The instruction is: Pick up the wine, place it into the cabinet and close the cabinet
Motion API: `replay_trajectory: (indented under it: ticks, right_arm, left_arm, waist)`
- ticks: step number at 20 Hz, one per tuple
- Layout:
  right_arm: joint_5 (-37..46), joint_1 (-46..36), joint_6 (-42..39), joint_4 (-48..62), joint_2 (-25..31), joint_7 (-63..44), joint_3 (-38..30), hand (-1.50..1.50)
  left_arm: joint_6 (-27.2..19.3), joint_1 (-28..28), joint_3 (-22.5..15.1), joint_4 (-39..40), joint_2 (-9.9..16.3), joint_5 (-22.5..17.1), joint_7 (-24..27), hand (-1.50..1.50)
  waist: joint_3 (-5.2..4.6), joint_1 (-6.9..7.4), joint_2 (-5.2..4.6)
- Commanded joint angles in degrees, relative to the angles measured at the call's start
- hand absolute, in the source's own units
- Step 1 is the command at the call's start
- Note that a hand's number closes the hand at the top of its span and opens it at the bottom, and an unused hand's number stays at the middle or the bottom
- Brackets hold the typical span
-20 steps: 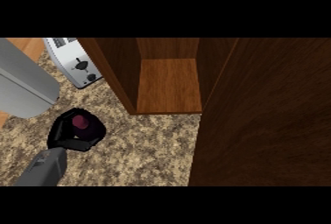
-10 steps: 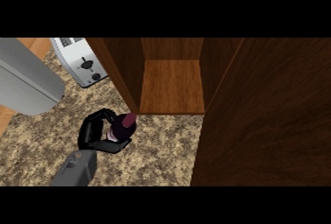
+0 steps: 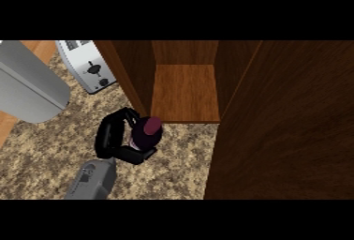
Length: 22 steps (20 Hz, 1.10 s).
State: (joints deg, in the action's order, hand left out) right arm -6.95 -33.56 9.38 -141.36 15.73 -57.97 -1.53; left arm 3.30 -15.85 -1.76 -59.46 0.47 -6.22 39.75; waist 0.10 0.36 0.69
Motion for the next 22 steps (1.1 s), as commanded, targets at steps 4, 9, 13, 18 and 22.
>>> replay_trajectory:
  ticks: [4,9,13,18,22]
  right_arm:
    - [-3.3,-0.3,0.5,-3.7,0.1,-3.9,-0.1,-1.5]
    - [-5.1,1.5,-0.3,-4.2,-1.4,-1.4,-0.6,-1.5]
    - [-6.3,0.5,-0.3,-5.8,-0.3,-4.0,-2.0,-1.5]
    - [-7.7,-0.6,-1.4,-3.3,-0.2,-3.0,-2.6,-1.5]
    - [-10.3,2.0,-2.3,-5.2,0.3,-3.1,-6.0,-1.5]
  left_arm:
    - [-9.7,4.4,-12.5,-23.0,-0.5,-7.0,-17.4,1.5]
    - [-23.9,-2.0,-20.1,-29.8,-0.5,-8.1,-27.7,1.5]
    - [-28.4,-6.2,-19.4,-34.6,-0.5,-4.6,-36.7,1.5]
    - [-34.3,-17.6,-16.7,-27.4,-0.5,-6.3,-42.4,1.5]
    - [-36.2,-22.3,-16.3,-20.9,-0.5,-6.3,-39.6,1.5]
  waist:
    - [-0.05,0.07,0.0]
    - [-0.03,-0.86,-0.27]
    - [-0.05,-0.77,-0.26]
    - [-0.06,-1.23,-0.48]
    - [-0.06,-1.59,-0.61]
